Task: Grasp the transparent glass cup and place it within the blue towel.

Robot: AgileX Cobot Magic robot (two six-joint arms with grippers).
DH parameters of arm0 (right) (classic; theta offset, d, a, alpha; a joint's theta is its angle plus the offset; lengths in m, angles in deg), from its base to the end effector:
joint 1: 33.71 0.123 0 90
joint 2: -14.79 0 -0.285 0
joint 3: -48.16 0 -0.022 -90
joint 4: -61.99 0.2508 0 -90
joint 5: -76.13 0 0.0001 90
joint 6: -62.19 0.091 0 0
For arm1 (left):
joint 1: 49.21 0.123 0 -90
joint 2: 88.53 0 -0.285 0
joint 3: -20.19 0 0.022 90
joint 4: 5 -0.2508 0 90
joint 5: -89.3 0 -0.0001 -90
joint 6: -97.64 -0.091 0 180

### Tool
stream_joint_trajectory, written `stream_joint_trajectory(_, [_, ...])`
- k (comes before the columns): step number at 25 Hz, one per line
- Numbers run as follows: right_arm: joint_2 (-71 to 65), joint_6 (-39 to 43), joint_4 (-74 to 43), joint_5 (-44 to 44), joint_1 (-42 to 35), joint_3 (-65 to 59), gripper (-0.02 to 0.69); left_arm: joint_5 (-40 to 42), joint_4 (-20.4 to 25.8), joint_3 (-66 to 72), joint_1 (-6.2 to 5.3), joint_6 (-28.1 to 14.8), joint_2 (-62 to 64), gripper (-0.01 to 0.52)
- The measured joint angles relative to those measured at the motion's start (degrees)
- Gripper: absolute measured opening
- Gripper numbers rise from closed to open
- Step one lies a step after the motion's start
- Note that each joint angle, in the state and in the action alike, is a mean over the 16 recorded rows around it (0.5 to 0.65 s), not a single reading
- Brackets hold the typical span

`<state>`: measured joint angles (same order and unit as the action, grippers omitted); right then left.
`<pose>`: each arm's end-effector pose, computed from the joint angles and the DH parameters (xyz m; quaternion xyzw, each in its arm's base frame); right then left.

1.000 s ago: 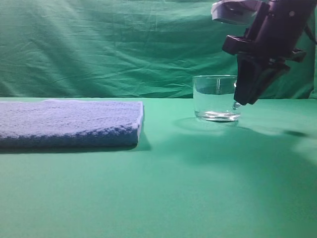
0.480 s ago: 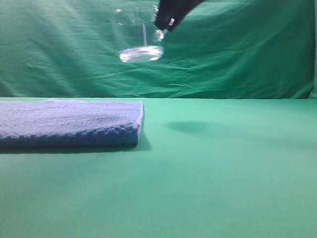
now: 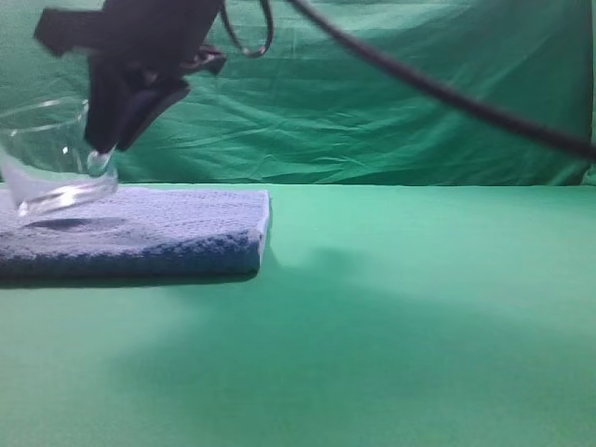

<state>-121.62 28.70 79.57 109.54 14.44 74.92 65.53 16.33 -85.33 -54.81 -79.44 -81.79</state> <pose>0.3259 0.3866 0.1853 -0.5413 0.7710 0.1592 0.2952 0.0474 -0.0181 0.1953 -0.0707 0.7815 -0.2063 0.5846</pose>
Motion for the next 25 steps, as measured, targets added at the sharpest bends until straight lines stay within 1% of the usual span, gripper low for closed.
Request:
stream_joint_trajectory(2, [0.3,1.0,0.0,0.4,0.1,0.2,0.331,0.0,0.0,0.0,0.0,0.0,0.0,0.0])
stream_joint_trajectory(4, [1.6,2.3,0.1,1.5,0.1,0.2,0.366,0.0,0.0,0.0,0.0,0.0,0.0,0.0])
stream_joint_trajectory(6, [3.6,3.8,0.0,3.4,0.0,0.3,0.379,0.0,0.0,0.0,0.0,0.0,0.0,0.0])
stream_joint_trajectory(8, [6.3,5.4,-0.2,5.7,-0.2,0.3,0.371,0.0,0.0,0.0,0.0,0.0,0.0,0.0])
stream_joint_trajectory(10, [9.5,7.4,-0.5,8.4,-0.5,0.3,0.339,0.0,0.0,0.0,0.0,0.0,0.0,0.0])
stream_joint_trajectory(12, [13.1,9.5,-1.1,11.4,-0.7,0.3,0.288,0.0,0.0,0.0,0.0,0.0,0.0,0.0])
stream_joint_trajectory(17, [23.2,14.9,-3.2,18.1,-1.4,-0.2,0.116,0.0,0.0,0.0,0.0,0.0,0.0,0.0])
stream_joint_trajectory(19, [27.3,16.7,-4.0,20.1,-1.6,-1.3,0.058,0.0,0.0,0.0,0.0,0.0,0.0,0.0])
stream_joint_trajectory(21, [31.4,18.4,-4.8,21.5,-1.8,-3.1,0.021,0.0,0.0,0.0,0.0,0.0,0.0,0.0])
stream_joint_trajectory(25, [40.1,21.1,-6.1,21.3,-2.0,-9.4,0.0,0.0,0.0,0.0,0.0,0.0,0.0,0.0])
